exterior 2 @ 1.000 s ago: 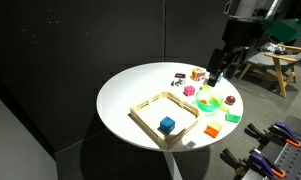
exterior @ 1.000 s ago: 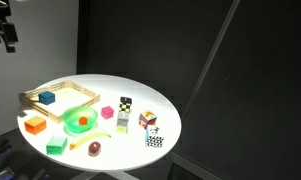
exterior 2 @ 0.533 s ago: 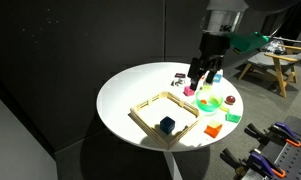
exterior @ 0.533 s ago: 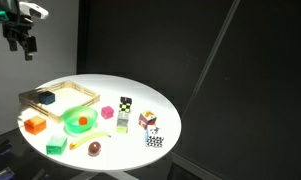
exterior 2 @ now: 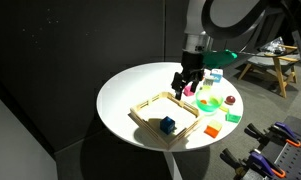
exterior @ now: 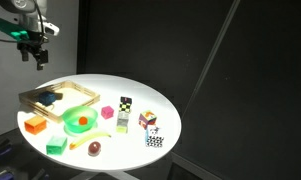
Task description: Place the blue block on top of the pink block
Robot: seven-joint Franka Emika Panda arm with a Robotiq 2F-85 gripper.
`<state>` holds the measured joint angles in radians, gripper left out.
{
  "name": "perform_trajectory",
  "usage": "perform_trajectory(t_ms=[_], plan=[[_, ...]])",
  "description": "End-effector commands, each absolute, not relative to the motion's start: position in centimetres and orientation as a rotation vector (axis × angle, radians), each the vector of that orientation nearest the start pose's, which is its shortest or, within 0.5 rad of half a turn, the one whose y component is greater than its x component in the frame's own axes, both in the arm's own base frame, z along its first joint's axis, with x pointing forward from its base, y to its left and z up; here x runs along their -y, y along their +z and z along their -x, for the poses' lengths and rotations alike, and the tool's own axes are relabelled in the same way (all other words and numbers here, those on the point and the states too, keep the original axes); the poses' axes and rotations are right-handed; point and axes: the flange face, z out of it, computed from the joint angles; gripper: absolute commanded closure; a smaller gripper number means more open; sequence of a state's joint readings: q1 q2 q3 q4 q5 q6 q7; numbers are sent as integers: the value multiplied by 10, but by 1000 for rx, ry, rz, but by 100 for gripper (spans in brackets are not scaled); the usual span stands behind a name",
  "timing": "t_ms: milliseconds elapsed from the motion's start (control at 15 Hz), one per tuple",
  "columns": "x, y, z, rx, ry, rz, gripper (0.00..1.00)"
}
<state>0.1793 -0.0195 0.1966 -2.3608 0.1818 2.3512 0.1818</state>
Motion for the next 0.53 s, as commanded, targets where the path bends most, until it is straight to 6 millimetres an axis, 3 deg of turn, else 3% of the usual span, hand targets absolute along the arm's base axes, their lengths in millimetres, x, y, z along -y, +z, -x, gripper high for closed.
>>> perform_trajectory(t_ms=[0,467], plan=[[-185,320,-488,146,39,3045,0],[-190,282,-510,224,30,3131,0]])
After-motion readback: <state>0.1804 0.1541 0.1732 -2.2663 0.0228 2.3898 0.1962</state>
